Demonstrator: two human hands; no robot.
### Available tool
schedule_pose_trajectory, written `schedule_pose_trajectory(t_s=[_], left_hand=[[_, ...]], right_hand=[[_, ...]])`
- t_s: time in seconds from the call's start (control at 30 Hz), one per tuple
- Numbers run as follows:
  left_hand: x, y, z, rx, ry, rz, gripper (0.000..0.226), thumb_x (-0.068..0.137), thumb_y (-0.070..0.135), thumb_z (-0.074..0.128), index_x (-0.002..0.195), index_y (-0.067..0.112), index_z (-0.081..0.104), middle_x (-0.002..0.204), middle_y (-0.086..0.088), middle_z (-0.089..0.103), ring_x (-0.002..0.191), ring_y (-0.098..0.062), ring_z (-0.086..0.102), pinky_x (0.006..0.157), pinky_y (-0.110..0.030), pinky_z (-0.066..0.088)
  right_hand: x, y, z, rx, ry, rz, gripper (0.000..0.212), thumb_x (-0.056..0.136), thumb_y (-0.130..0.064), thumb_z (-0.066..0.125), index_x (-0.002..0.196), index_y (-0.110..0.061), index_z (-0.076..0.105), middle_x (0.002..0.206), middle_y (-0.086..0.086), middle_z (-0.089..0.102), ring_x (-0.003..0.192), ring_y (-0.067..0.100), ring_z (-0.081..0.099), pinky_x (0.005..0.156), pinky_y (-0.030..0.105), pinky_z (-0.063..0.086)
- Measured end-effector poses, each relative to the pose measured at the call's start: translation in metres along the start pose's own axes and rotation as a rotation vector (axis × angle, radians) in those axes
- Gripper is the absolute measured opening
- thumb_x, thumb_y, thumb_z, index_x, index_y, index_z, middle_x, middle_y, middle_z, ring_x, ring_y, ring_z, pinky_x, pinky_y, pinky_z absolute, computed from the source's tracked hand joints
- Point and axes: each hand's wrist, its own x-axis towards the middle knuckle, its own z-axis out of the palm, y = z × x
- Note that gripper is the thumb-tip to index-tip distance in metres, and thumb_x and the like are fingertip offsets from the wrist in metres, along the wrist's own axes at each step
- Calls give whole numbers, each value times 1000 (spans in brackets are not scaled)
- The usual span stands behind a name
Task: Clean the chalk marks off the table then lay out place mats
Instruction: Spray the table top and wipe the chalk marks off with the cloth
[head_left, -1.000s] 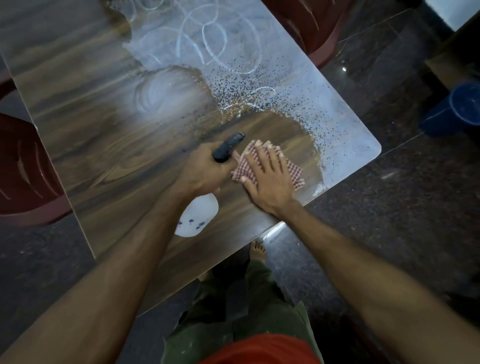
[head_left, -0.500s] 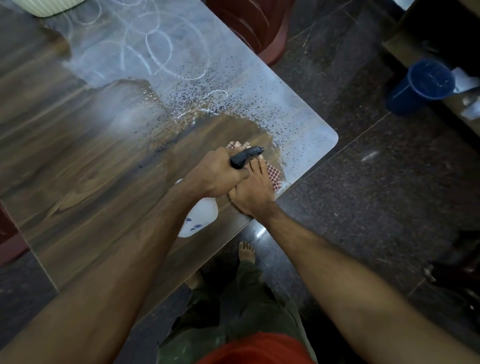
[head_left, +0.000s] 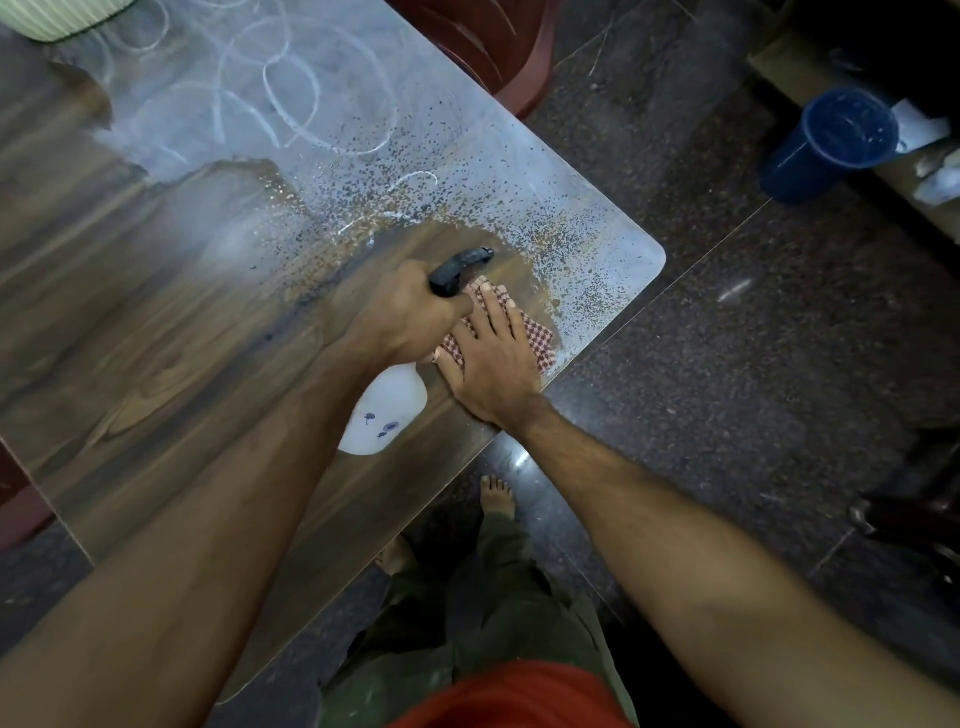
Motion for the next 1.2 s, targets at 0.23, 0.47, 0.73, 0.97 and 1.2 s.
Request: schedule_pose_trajectory(t_s=[0.23, 0.47, 0.73, 0.97, 1.2], left_hand=[[1, -6, -13, -54, 47, -3, 14, 87, 26, 64, 84, 13, 65, 72, -19, 65, 55, -28, 56, 66, -51, 53], [10, -2, -25, -159, 95, -49, 24, 89, 22, 63, 68, 12, 57, 59, -4, 56, 34, -9, 47, 43, -22, 41], [20, -11, -39, -274, 203, -119, 16, 90, 23, 63, 80, 12, 62, 77, -10, 68, 29, -8, 48, 41, -22, 44], [18, -19, -38, -254, 159, -148, 11, 89, 17, 61, 88, 6, 65, 71, -9, 66, 31, -8, 47, 40, -23, 41], [6, -24, -25, -326, 131, -89, 10, 92, 16, 61, 96, 10, 68, 95, 1, 74, 31, -12, 48, 41, -19, 44]], right_hand=[[1, 2, 2, -69, -42, 1, 60, 99, -52, 40, 149, -19, 42, 161, 10, 29, 150, 31, 20, 122, 50, 13], [2, 3, 1, -77, -110, 4, 63, 100, -53, 32, 155, -22, 30, 164, 8, 18, 152, 29, 14, 123, 49, 8], [3, 4, 0, -79, -173, 7, 63, 101, -54, 23, 156, -23, 23, 166, 7, 9, 153, 28, 6, 122, 47, 0], [0, 9, -2, -59, -159, 15, 62, 101, -54, 26, 155, -23, 28, 166, 7, 12, 152, 29, 9, 123, 46, 0], [-3, 67, -15, -81, -175, 221, 66, 100, -60, 11, 158, -27, 9, 166, 10, 1, 152, 28, -4, 119, 50, -8]])
